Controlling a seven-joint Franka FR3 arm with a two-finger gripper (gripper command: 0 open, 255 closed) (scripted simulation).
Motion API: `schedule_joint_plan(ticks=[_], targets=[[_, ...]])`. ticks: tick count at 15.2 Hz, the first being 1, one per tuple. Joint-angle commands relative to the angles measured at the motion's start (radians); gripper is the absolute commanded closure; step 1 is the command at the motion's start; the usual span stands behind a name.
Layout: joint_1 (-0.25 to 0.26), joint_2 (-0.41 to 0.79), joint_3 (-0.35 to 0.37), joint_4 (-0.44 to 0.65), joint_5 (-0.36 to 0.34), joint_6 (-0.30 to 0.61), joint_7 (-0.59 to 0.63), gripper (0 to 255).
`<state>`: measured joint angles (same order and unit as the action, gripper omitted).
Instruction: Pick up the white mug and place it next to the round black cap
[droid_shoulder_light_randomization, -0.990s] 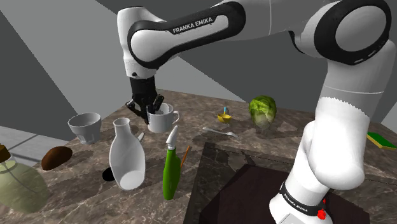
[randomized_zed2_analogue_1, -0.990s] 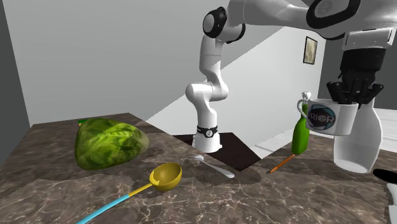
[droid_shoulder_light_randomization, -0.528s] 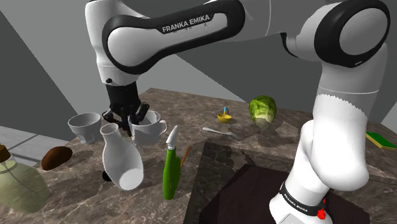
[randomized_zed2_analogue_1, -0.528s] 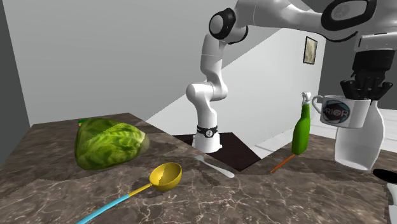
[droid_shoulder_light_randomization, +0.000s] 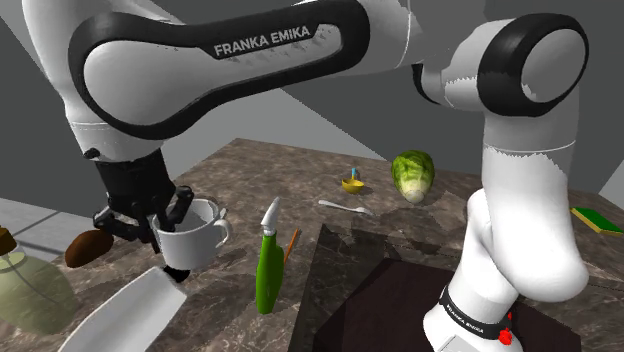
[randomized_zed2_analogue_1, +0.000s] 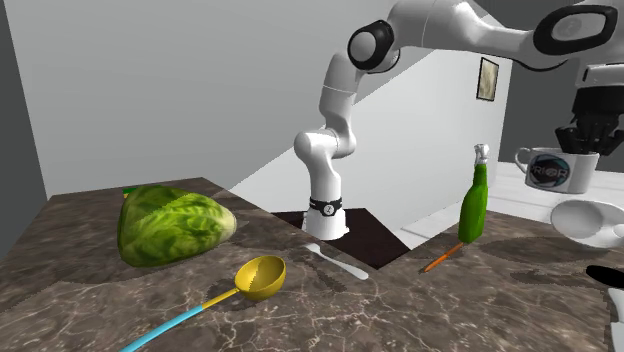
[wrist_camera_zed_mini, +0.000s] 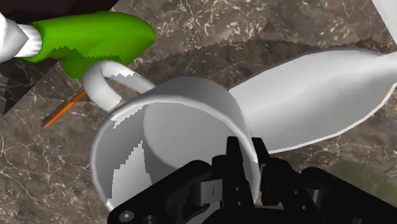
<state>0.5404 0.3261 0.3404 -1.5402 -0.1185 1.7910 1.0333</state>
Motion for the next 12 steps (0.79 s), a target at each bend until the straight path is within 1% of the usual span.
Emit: schedule_joint_plan(ticks=[1,5,9,12], targets=[[0.034,0.040,0.010,0.058,-0.014,-0.023,0.043,255],[0.115,0.139,0.025,0.202,-0.046,-0.074,0.124,255],[0.205,0.258,0.030,0.385,-0.080,-0.143,0.191,255],[0.199,0.255,0.029,0.339,-0.080,-0.101,0.194,255]])
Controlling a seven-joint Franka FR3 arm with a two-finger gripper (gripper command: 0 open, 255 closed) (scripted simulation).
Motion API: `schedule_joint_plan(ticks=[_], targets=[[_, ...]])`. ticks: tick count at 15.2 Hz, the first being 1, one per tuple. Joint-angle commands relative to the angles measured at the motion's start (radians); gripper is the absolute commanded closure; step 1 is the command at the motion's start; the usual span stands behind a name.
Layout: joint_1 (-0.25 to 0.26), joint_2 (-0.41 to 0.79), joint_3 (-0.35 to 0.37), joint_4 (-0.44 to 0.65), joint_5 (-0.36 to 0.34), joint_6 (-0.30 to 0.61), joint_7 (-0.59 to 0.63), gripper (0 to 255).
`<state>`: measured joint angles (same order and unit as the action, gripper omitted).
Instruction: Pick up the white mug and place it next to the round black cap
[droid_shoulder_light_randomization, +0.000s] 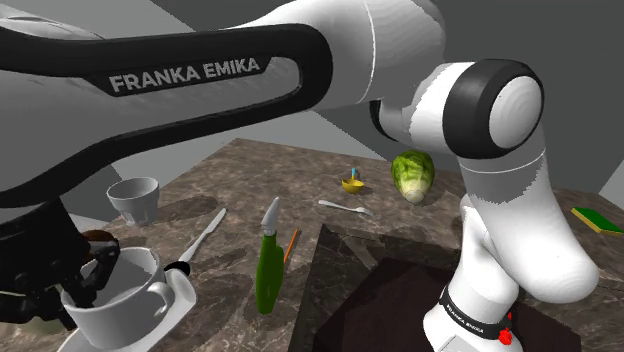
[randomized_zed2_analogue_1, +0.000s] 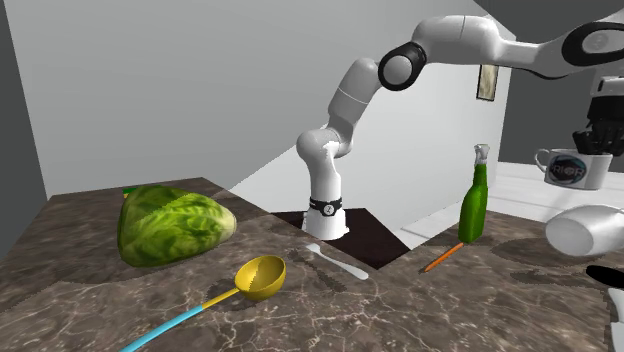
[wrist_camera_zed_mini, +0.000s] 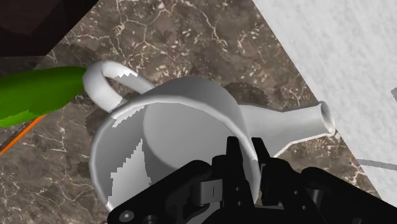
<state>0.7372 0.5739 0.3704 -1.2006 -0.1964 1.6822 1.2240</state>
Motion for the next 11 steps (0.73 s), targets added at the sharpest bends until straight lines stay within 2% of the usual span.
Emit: schedule_joint_plan(ticks=[1,11], targets=[[0.001,0.007,-0.001,-0.015,-0.002,0.021,0.004,255],[-0.011,0.020,-0.006,-0.130,-0.010,0.147,0.013,255]])
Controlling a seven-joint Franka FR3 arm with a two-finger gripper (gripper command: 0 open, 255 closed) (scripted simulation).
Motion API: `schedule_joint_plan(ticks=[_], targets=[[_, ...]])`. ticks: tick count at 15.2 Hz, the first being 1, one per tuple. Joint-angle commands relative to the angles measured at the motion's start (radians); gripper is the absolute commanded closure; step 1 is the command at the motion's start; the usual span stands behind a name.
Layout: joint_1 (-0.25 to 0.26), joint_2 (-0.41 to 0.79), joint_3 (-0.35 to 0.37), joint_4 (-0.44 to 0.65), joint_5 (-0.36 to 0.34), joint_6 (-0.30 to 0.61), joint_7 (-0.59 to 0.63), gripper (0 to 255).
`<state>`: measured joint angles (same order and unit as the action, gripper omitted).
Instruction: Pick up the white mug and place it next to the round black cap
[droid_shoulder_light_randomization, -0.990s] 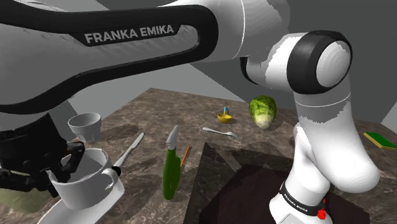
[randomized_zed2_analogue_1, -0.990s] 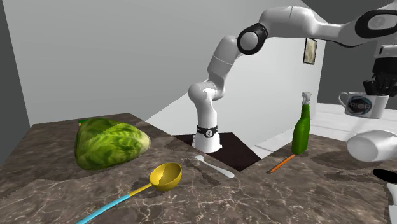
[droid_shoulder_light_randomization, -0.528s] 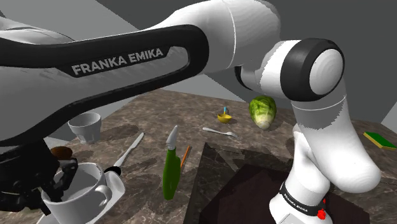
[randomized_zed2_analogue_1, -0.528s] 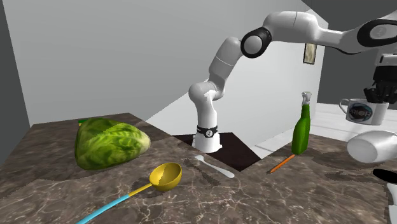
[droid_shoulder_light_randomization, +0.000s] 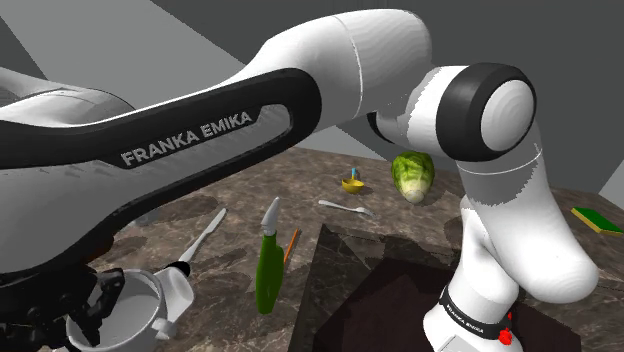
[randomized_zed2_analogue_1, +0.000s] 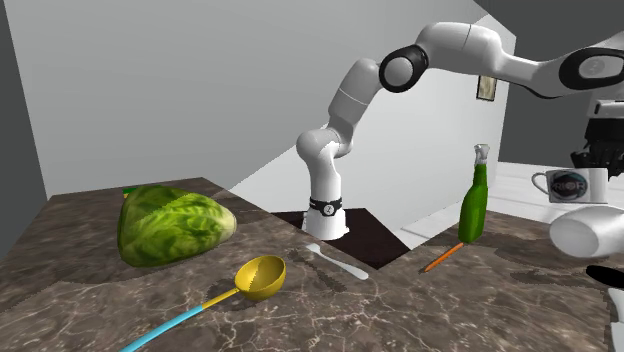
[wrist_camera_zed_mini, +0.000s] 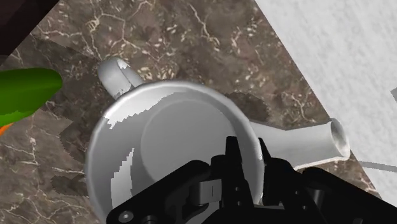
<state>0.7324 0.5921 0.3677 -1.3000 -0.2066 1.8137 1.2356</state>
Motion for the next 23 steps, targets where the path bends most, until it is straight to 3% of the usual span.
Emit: schedule_joint_plan(ticks=[1,13,20,21,22,23], targets=[[-0.006,0.004,-0.004,-0.040,-0.001,0.028,0.002,255],[-0.006,0.051,-0.018,-0.124,-0.018,0.156,0.015,255],[0.001,0.050,-0.027,-0.124,-0.013,0.157,0.011,255],[-0.009,0.048,-0.028,-0.145,-0.012,0.177,0.004,0],[-0.025,0.040,-0.030,-0.146,-0.007,0.171,-0.016,0],[-0.003,0.071,-0.032,-0.073,-0.015,0.126,-0.006,0]])
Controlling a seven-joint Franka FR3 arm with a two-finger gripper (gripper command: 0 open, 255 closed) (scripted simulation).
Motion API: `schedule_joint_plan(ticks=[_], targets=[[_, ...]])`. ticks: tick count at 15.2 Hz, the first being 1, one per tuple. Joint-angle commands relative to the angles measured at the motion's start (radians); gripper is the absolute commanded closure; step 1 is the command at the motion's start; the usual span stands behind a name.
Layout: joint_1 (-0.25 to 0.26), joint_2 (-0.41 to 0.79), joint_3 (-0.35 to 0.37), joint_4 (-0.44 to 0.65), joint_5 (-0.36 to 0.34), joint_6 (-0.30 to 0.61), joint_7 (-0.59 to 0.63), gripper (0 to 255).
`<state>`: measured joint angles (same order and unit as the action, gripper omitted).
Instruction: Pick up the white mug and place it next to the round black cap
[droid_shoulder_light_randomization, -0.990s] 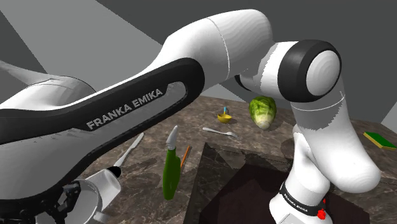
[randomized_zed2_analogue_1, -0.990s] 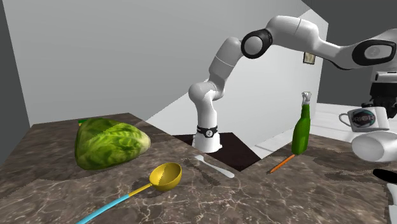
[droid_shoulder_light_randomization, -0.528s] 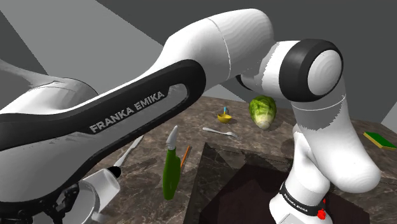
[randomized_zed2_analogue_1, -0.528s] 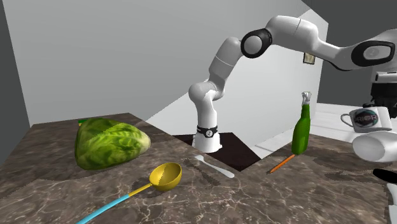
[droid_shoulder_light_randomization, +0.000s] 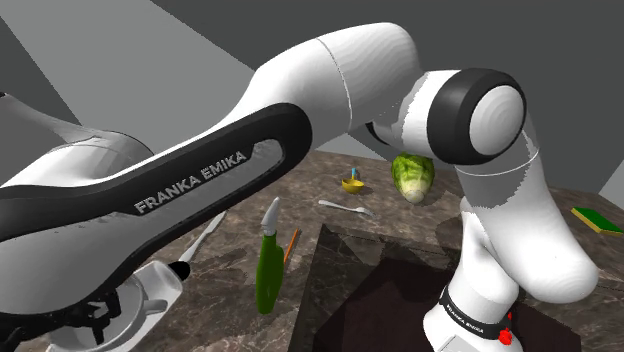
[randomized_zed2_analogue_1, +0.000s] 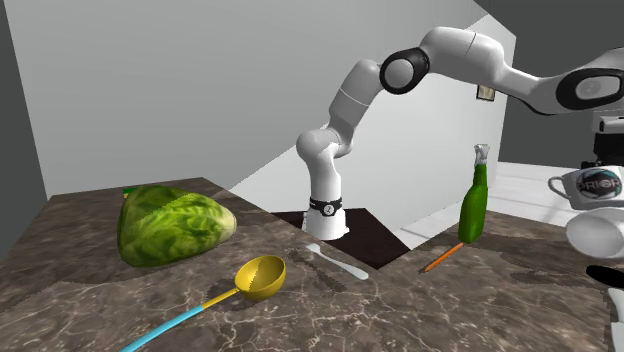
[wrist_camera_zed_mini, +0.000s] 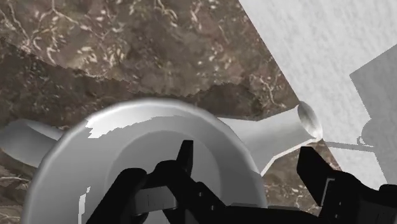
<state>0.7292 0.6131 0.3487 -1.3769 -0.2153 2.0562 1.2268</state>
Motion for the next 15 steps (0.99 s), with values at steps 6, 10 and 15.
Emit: schedule_joint_plan(ticks=[6,10,15], targets=[[0.016,0.002,-0.014,0.016,0.016,-0.170,0.008,0],[0.018,-0.003,-0.014,0.035,0.018,-0.194,0.005,0],[0.018,-0.003,-0.014,0.035,0.018,-0.194,0.005,0]])
